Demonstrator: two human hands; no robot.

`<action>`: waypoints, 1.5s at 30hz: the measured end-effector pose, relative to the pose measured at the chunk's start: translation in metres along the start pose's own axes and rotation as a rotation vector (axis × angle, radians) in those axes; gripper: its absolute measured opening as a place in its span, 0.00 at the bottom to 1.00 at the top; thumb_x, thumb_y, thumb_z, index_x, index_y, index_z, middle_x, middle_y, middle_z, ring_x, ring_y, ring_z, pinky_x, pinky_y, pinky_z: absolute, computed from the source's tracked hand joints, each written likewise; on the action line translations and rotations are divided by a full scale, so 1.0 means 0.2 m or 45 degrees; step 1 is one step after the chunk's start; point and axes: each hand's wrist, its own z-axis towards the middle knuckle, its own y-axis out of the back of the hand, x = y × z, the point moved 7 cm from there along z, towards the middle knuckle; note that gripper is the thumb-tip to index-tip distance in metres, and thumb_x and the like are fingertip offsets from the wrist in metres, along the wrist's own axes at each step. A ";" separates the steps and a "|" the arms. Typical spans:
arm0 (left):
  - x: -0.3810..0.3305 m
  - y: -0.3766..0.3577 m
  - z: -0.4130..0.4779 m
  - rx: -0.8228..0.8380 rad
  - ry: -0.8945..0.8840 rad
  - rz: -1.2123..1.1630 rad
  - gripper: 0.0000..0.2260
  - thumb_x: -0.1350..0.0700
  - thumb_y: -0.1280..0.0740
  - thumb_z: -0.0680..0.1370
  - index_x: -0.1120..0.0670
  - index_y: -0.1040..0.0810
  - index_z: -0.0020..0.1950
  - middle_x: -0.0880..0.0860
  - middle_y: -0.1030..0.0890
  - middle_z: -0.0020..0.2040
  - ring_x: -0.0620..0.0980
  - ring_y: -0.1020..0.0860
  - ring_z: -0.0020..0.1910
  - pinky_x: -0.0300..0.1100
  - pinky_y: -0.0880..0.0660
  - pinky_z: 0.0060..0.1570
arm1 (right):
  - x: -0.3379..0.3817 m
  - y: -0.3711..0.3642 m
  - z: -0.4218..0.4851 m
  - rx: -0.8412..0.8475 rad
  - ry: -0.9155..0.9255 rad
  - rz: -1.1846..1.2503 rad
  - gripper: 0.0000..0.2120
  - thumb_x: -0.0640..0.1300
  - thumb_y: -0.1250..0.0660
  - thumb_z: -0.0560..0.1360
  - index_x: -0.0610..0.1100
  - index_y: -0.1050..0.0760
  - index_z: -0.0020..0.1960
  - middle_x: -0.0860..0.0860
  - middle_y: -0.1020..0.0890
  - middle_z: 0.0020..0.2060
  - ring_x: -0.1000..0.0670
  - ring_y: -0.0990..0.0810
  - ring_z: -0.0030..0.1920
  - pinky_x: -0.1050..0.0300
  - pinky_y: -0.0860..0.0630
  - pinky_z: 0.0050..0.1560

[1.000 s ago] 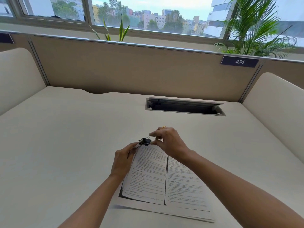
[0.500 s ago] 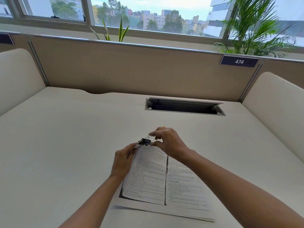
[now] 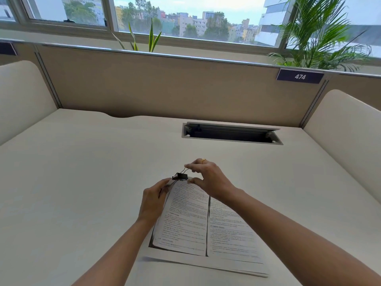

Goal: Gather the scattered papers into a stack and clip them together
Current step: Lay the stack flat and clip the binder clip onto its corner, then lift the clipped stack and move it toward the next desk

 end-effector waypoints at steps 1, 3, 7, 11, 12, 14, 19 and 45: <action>0.00 0.00 0.00 -0.001 0.002 -0.001 0.14 0.66 0.39 0.78 0.57 0.23 0.61 0.48 0.20 0.41 0.29 0.24 0.33 0.22 0.31 0.31 | -0.01 0.00 0.00 -0.001 -0.003 0.007 0.22 0.42 0.31 0.73 0.44 0.28 0.66 0.47 0.23 0.59 0.51 0.25 0.58 0.62 0.31 0.60; 0.01 0.00 0.00 -0.004 0.007 0.002 0.14 0.66 0.39 0.78 0.57 0.22 0.61 0.48 0.20 0.42 0.28 0.24 0.34 0.22 0.30 0.32 | -0.02 -0.02 0.00 -0.001 -0.005 0.011 0.22 0.42 0.32 0.73 0.44 0.29 0.67 0.48 0.25 0.61 0.50 0.27 0.61 0.65 0.34 0.60; 0.02 0.00 0.01 -0.007 0.027 -0.009 0.13 0.66 0.39 0.78 0.57 0.22 0.60 0.48 0.20 0.43 0.28 0.24 0.36 0.22 0.30 0.33 | -0.02 -0.03 -0.02 -0.014 0.000 0.014 0.24 0.43 0.34 0.75 0.45 0.33 0.70 0.47 0.27 0.64 0.50 0.29 0.64 0.63 0.36 0.63; 0.01 0.00 0.01 -0.009 0.052 -0.037 0.12 0.63 0.39 0.78 0.56 0.21 0.59 0.47 0.19 0.42 0.29 0.24 0.35 0.22 0.31 0.32 | -0.02 -0.02 -0.02 -0.052 0.009 0.053 0.25 0.42 0.34 0.75 0.43 0.35 0.71 0.47 0.27 0.66 0.50 0.28 0.64 0.60 0.33 0.66; 0.02 0.00 0.01 -0.016 0.066 -0.046 0.12 0.62 0.39 0.78 0.55 0.21 0.59 0.46 0.19 0.42 0.29 0.23 0.35 0.23 0.31 0.31 | -0.03 -0.02 -0.02 -0.058 0.014 0.058 0.26 0.42 0.34 0.75 0.43 0.36 0.71 0.47 0.27 0.66 0.50 0.28 0.64 0.59 0.33 0.66; 0.03 0.01 0.01 -0.031 0.088 -0.062 0.12 0.61 0.38 0.79 0.54 0.21 0.59 0.45 0.19 0.41 0.31 0.23 0.35 0.24 0.30 0.31 | -0.04 -0.02 -0.02 -0.076 0.010 0.068 0.26 0.42 0.33 0.75 0.42 0.35 0.71 0.47 0.27 0.66 0.50 0.28 0.64 0.59 0.33 0.66; 0.09 0.02 0.01 -0.073 0.214 -0.181 0.12 0.60 0.37 0.78 0.52 0.22 0.59 0.42 0.19 0.41 0.36 0.21 0.38 0.32 0.25 0.39 | -0.17 -0.01 -0.05 -0.146 -0.129 0.079 0.24 0.42 0.33 0.75 0.41 0.32 0.69 0.46 0.26 0.66 0.49 0.28 0.65 0.61 0.35 0.66; 0.17 0.09 0.03 -0.246 0.485 -0.819 0.11 0.63 0.37 0.78 0.53 0.23 0.57 0.42 0.16 0.33 0.38 0.19 0.32 0.31 0.22 0.33 | -0.94 -0.08 -0.59 -0.306 -1.186 0.792 0.13 0.52 0.40 0.78 0.45 0.21 0.44 0.45 0.17 0.44 0.41 0.19 0.48 0.44 0.23 0.55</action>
